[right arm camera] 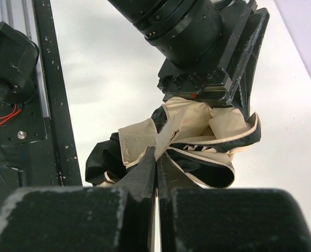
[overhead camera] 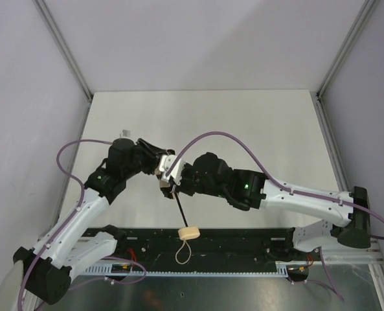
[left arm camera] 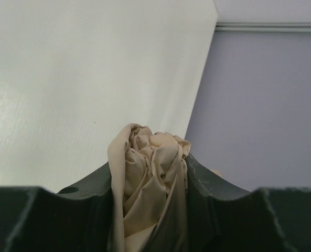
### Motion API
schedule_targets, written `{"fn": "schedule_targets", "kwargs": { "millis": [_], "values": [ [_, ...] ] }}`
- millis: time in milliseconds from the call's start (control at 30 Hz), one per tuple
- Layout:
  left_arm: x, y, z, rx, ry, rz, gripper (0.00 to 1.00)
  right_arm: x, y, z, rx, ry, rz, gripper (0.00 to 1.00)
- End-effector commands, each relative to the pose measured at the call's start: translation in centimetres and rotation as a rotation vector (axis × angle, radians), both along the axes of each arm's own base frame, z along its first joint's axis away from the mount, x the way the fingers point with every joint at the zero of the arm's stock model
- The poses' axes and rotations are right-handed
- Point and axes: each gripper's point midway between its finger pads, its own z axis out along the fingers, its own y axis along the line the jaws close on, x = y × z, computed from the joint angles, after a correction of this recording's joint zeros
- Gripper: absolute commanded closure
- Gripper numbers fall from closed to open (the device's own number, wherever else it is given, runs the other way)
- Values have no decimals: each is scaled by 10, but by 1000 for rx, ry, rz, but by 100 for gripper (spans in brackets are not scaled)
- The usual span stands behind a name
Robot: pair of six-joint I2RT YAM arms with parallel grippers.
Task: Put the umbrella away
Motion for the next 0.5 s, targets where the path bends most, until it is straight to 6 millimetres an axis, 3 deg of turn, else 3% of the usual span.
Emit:
{"fn": "schedule_targets", "kwargs": {
  "millis": [0,200,467],
  "values": [
    [18,13,8,72,-71,76,100,-10,28,33,146,46,96,100],
    [19,14,-2,99,-53,67,100,11,38,-27,31,36,7,99],
    [36,15,-42,171,55,-48,100,36,34,-107,-122,-107,-134,100]
  ]
}}
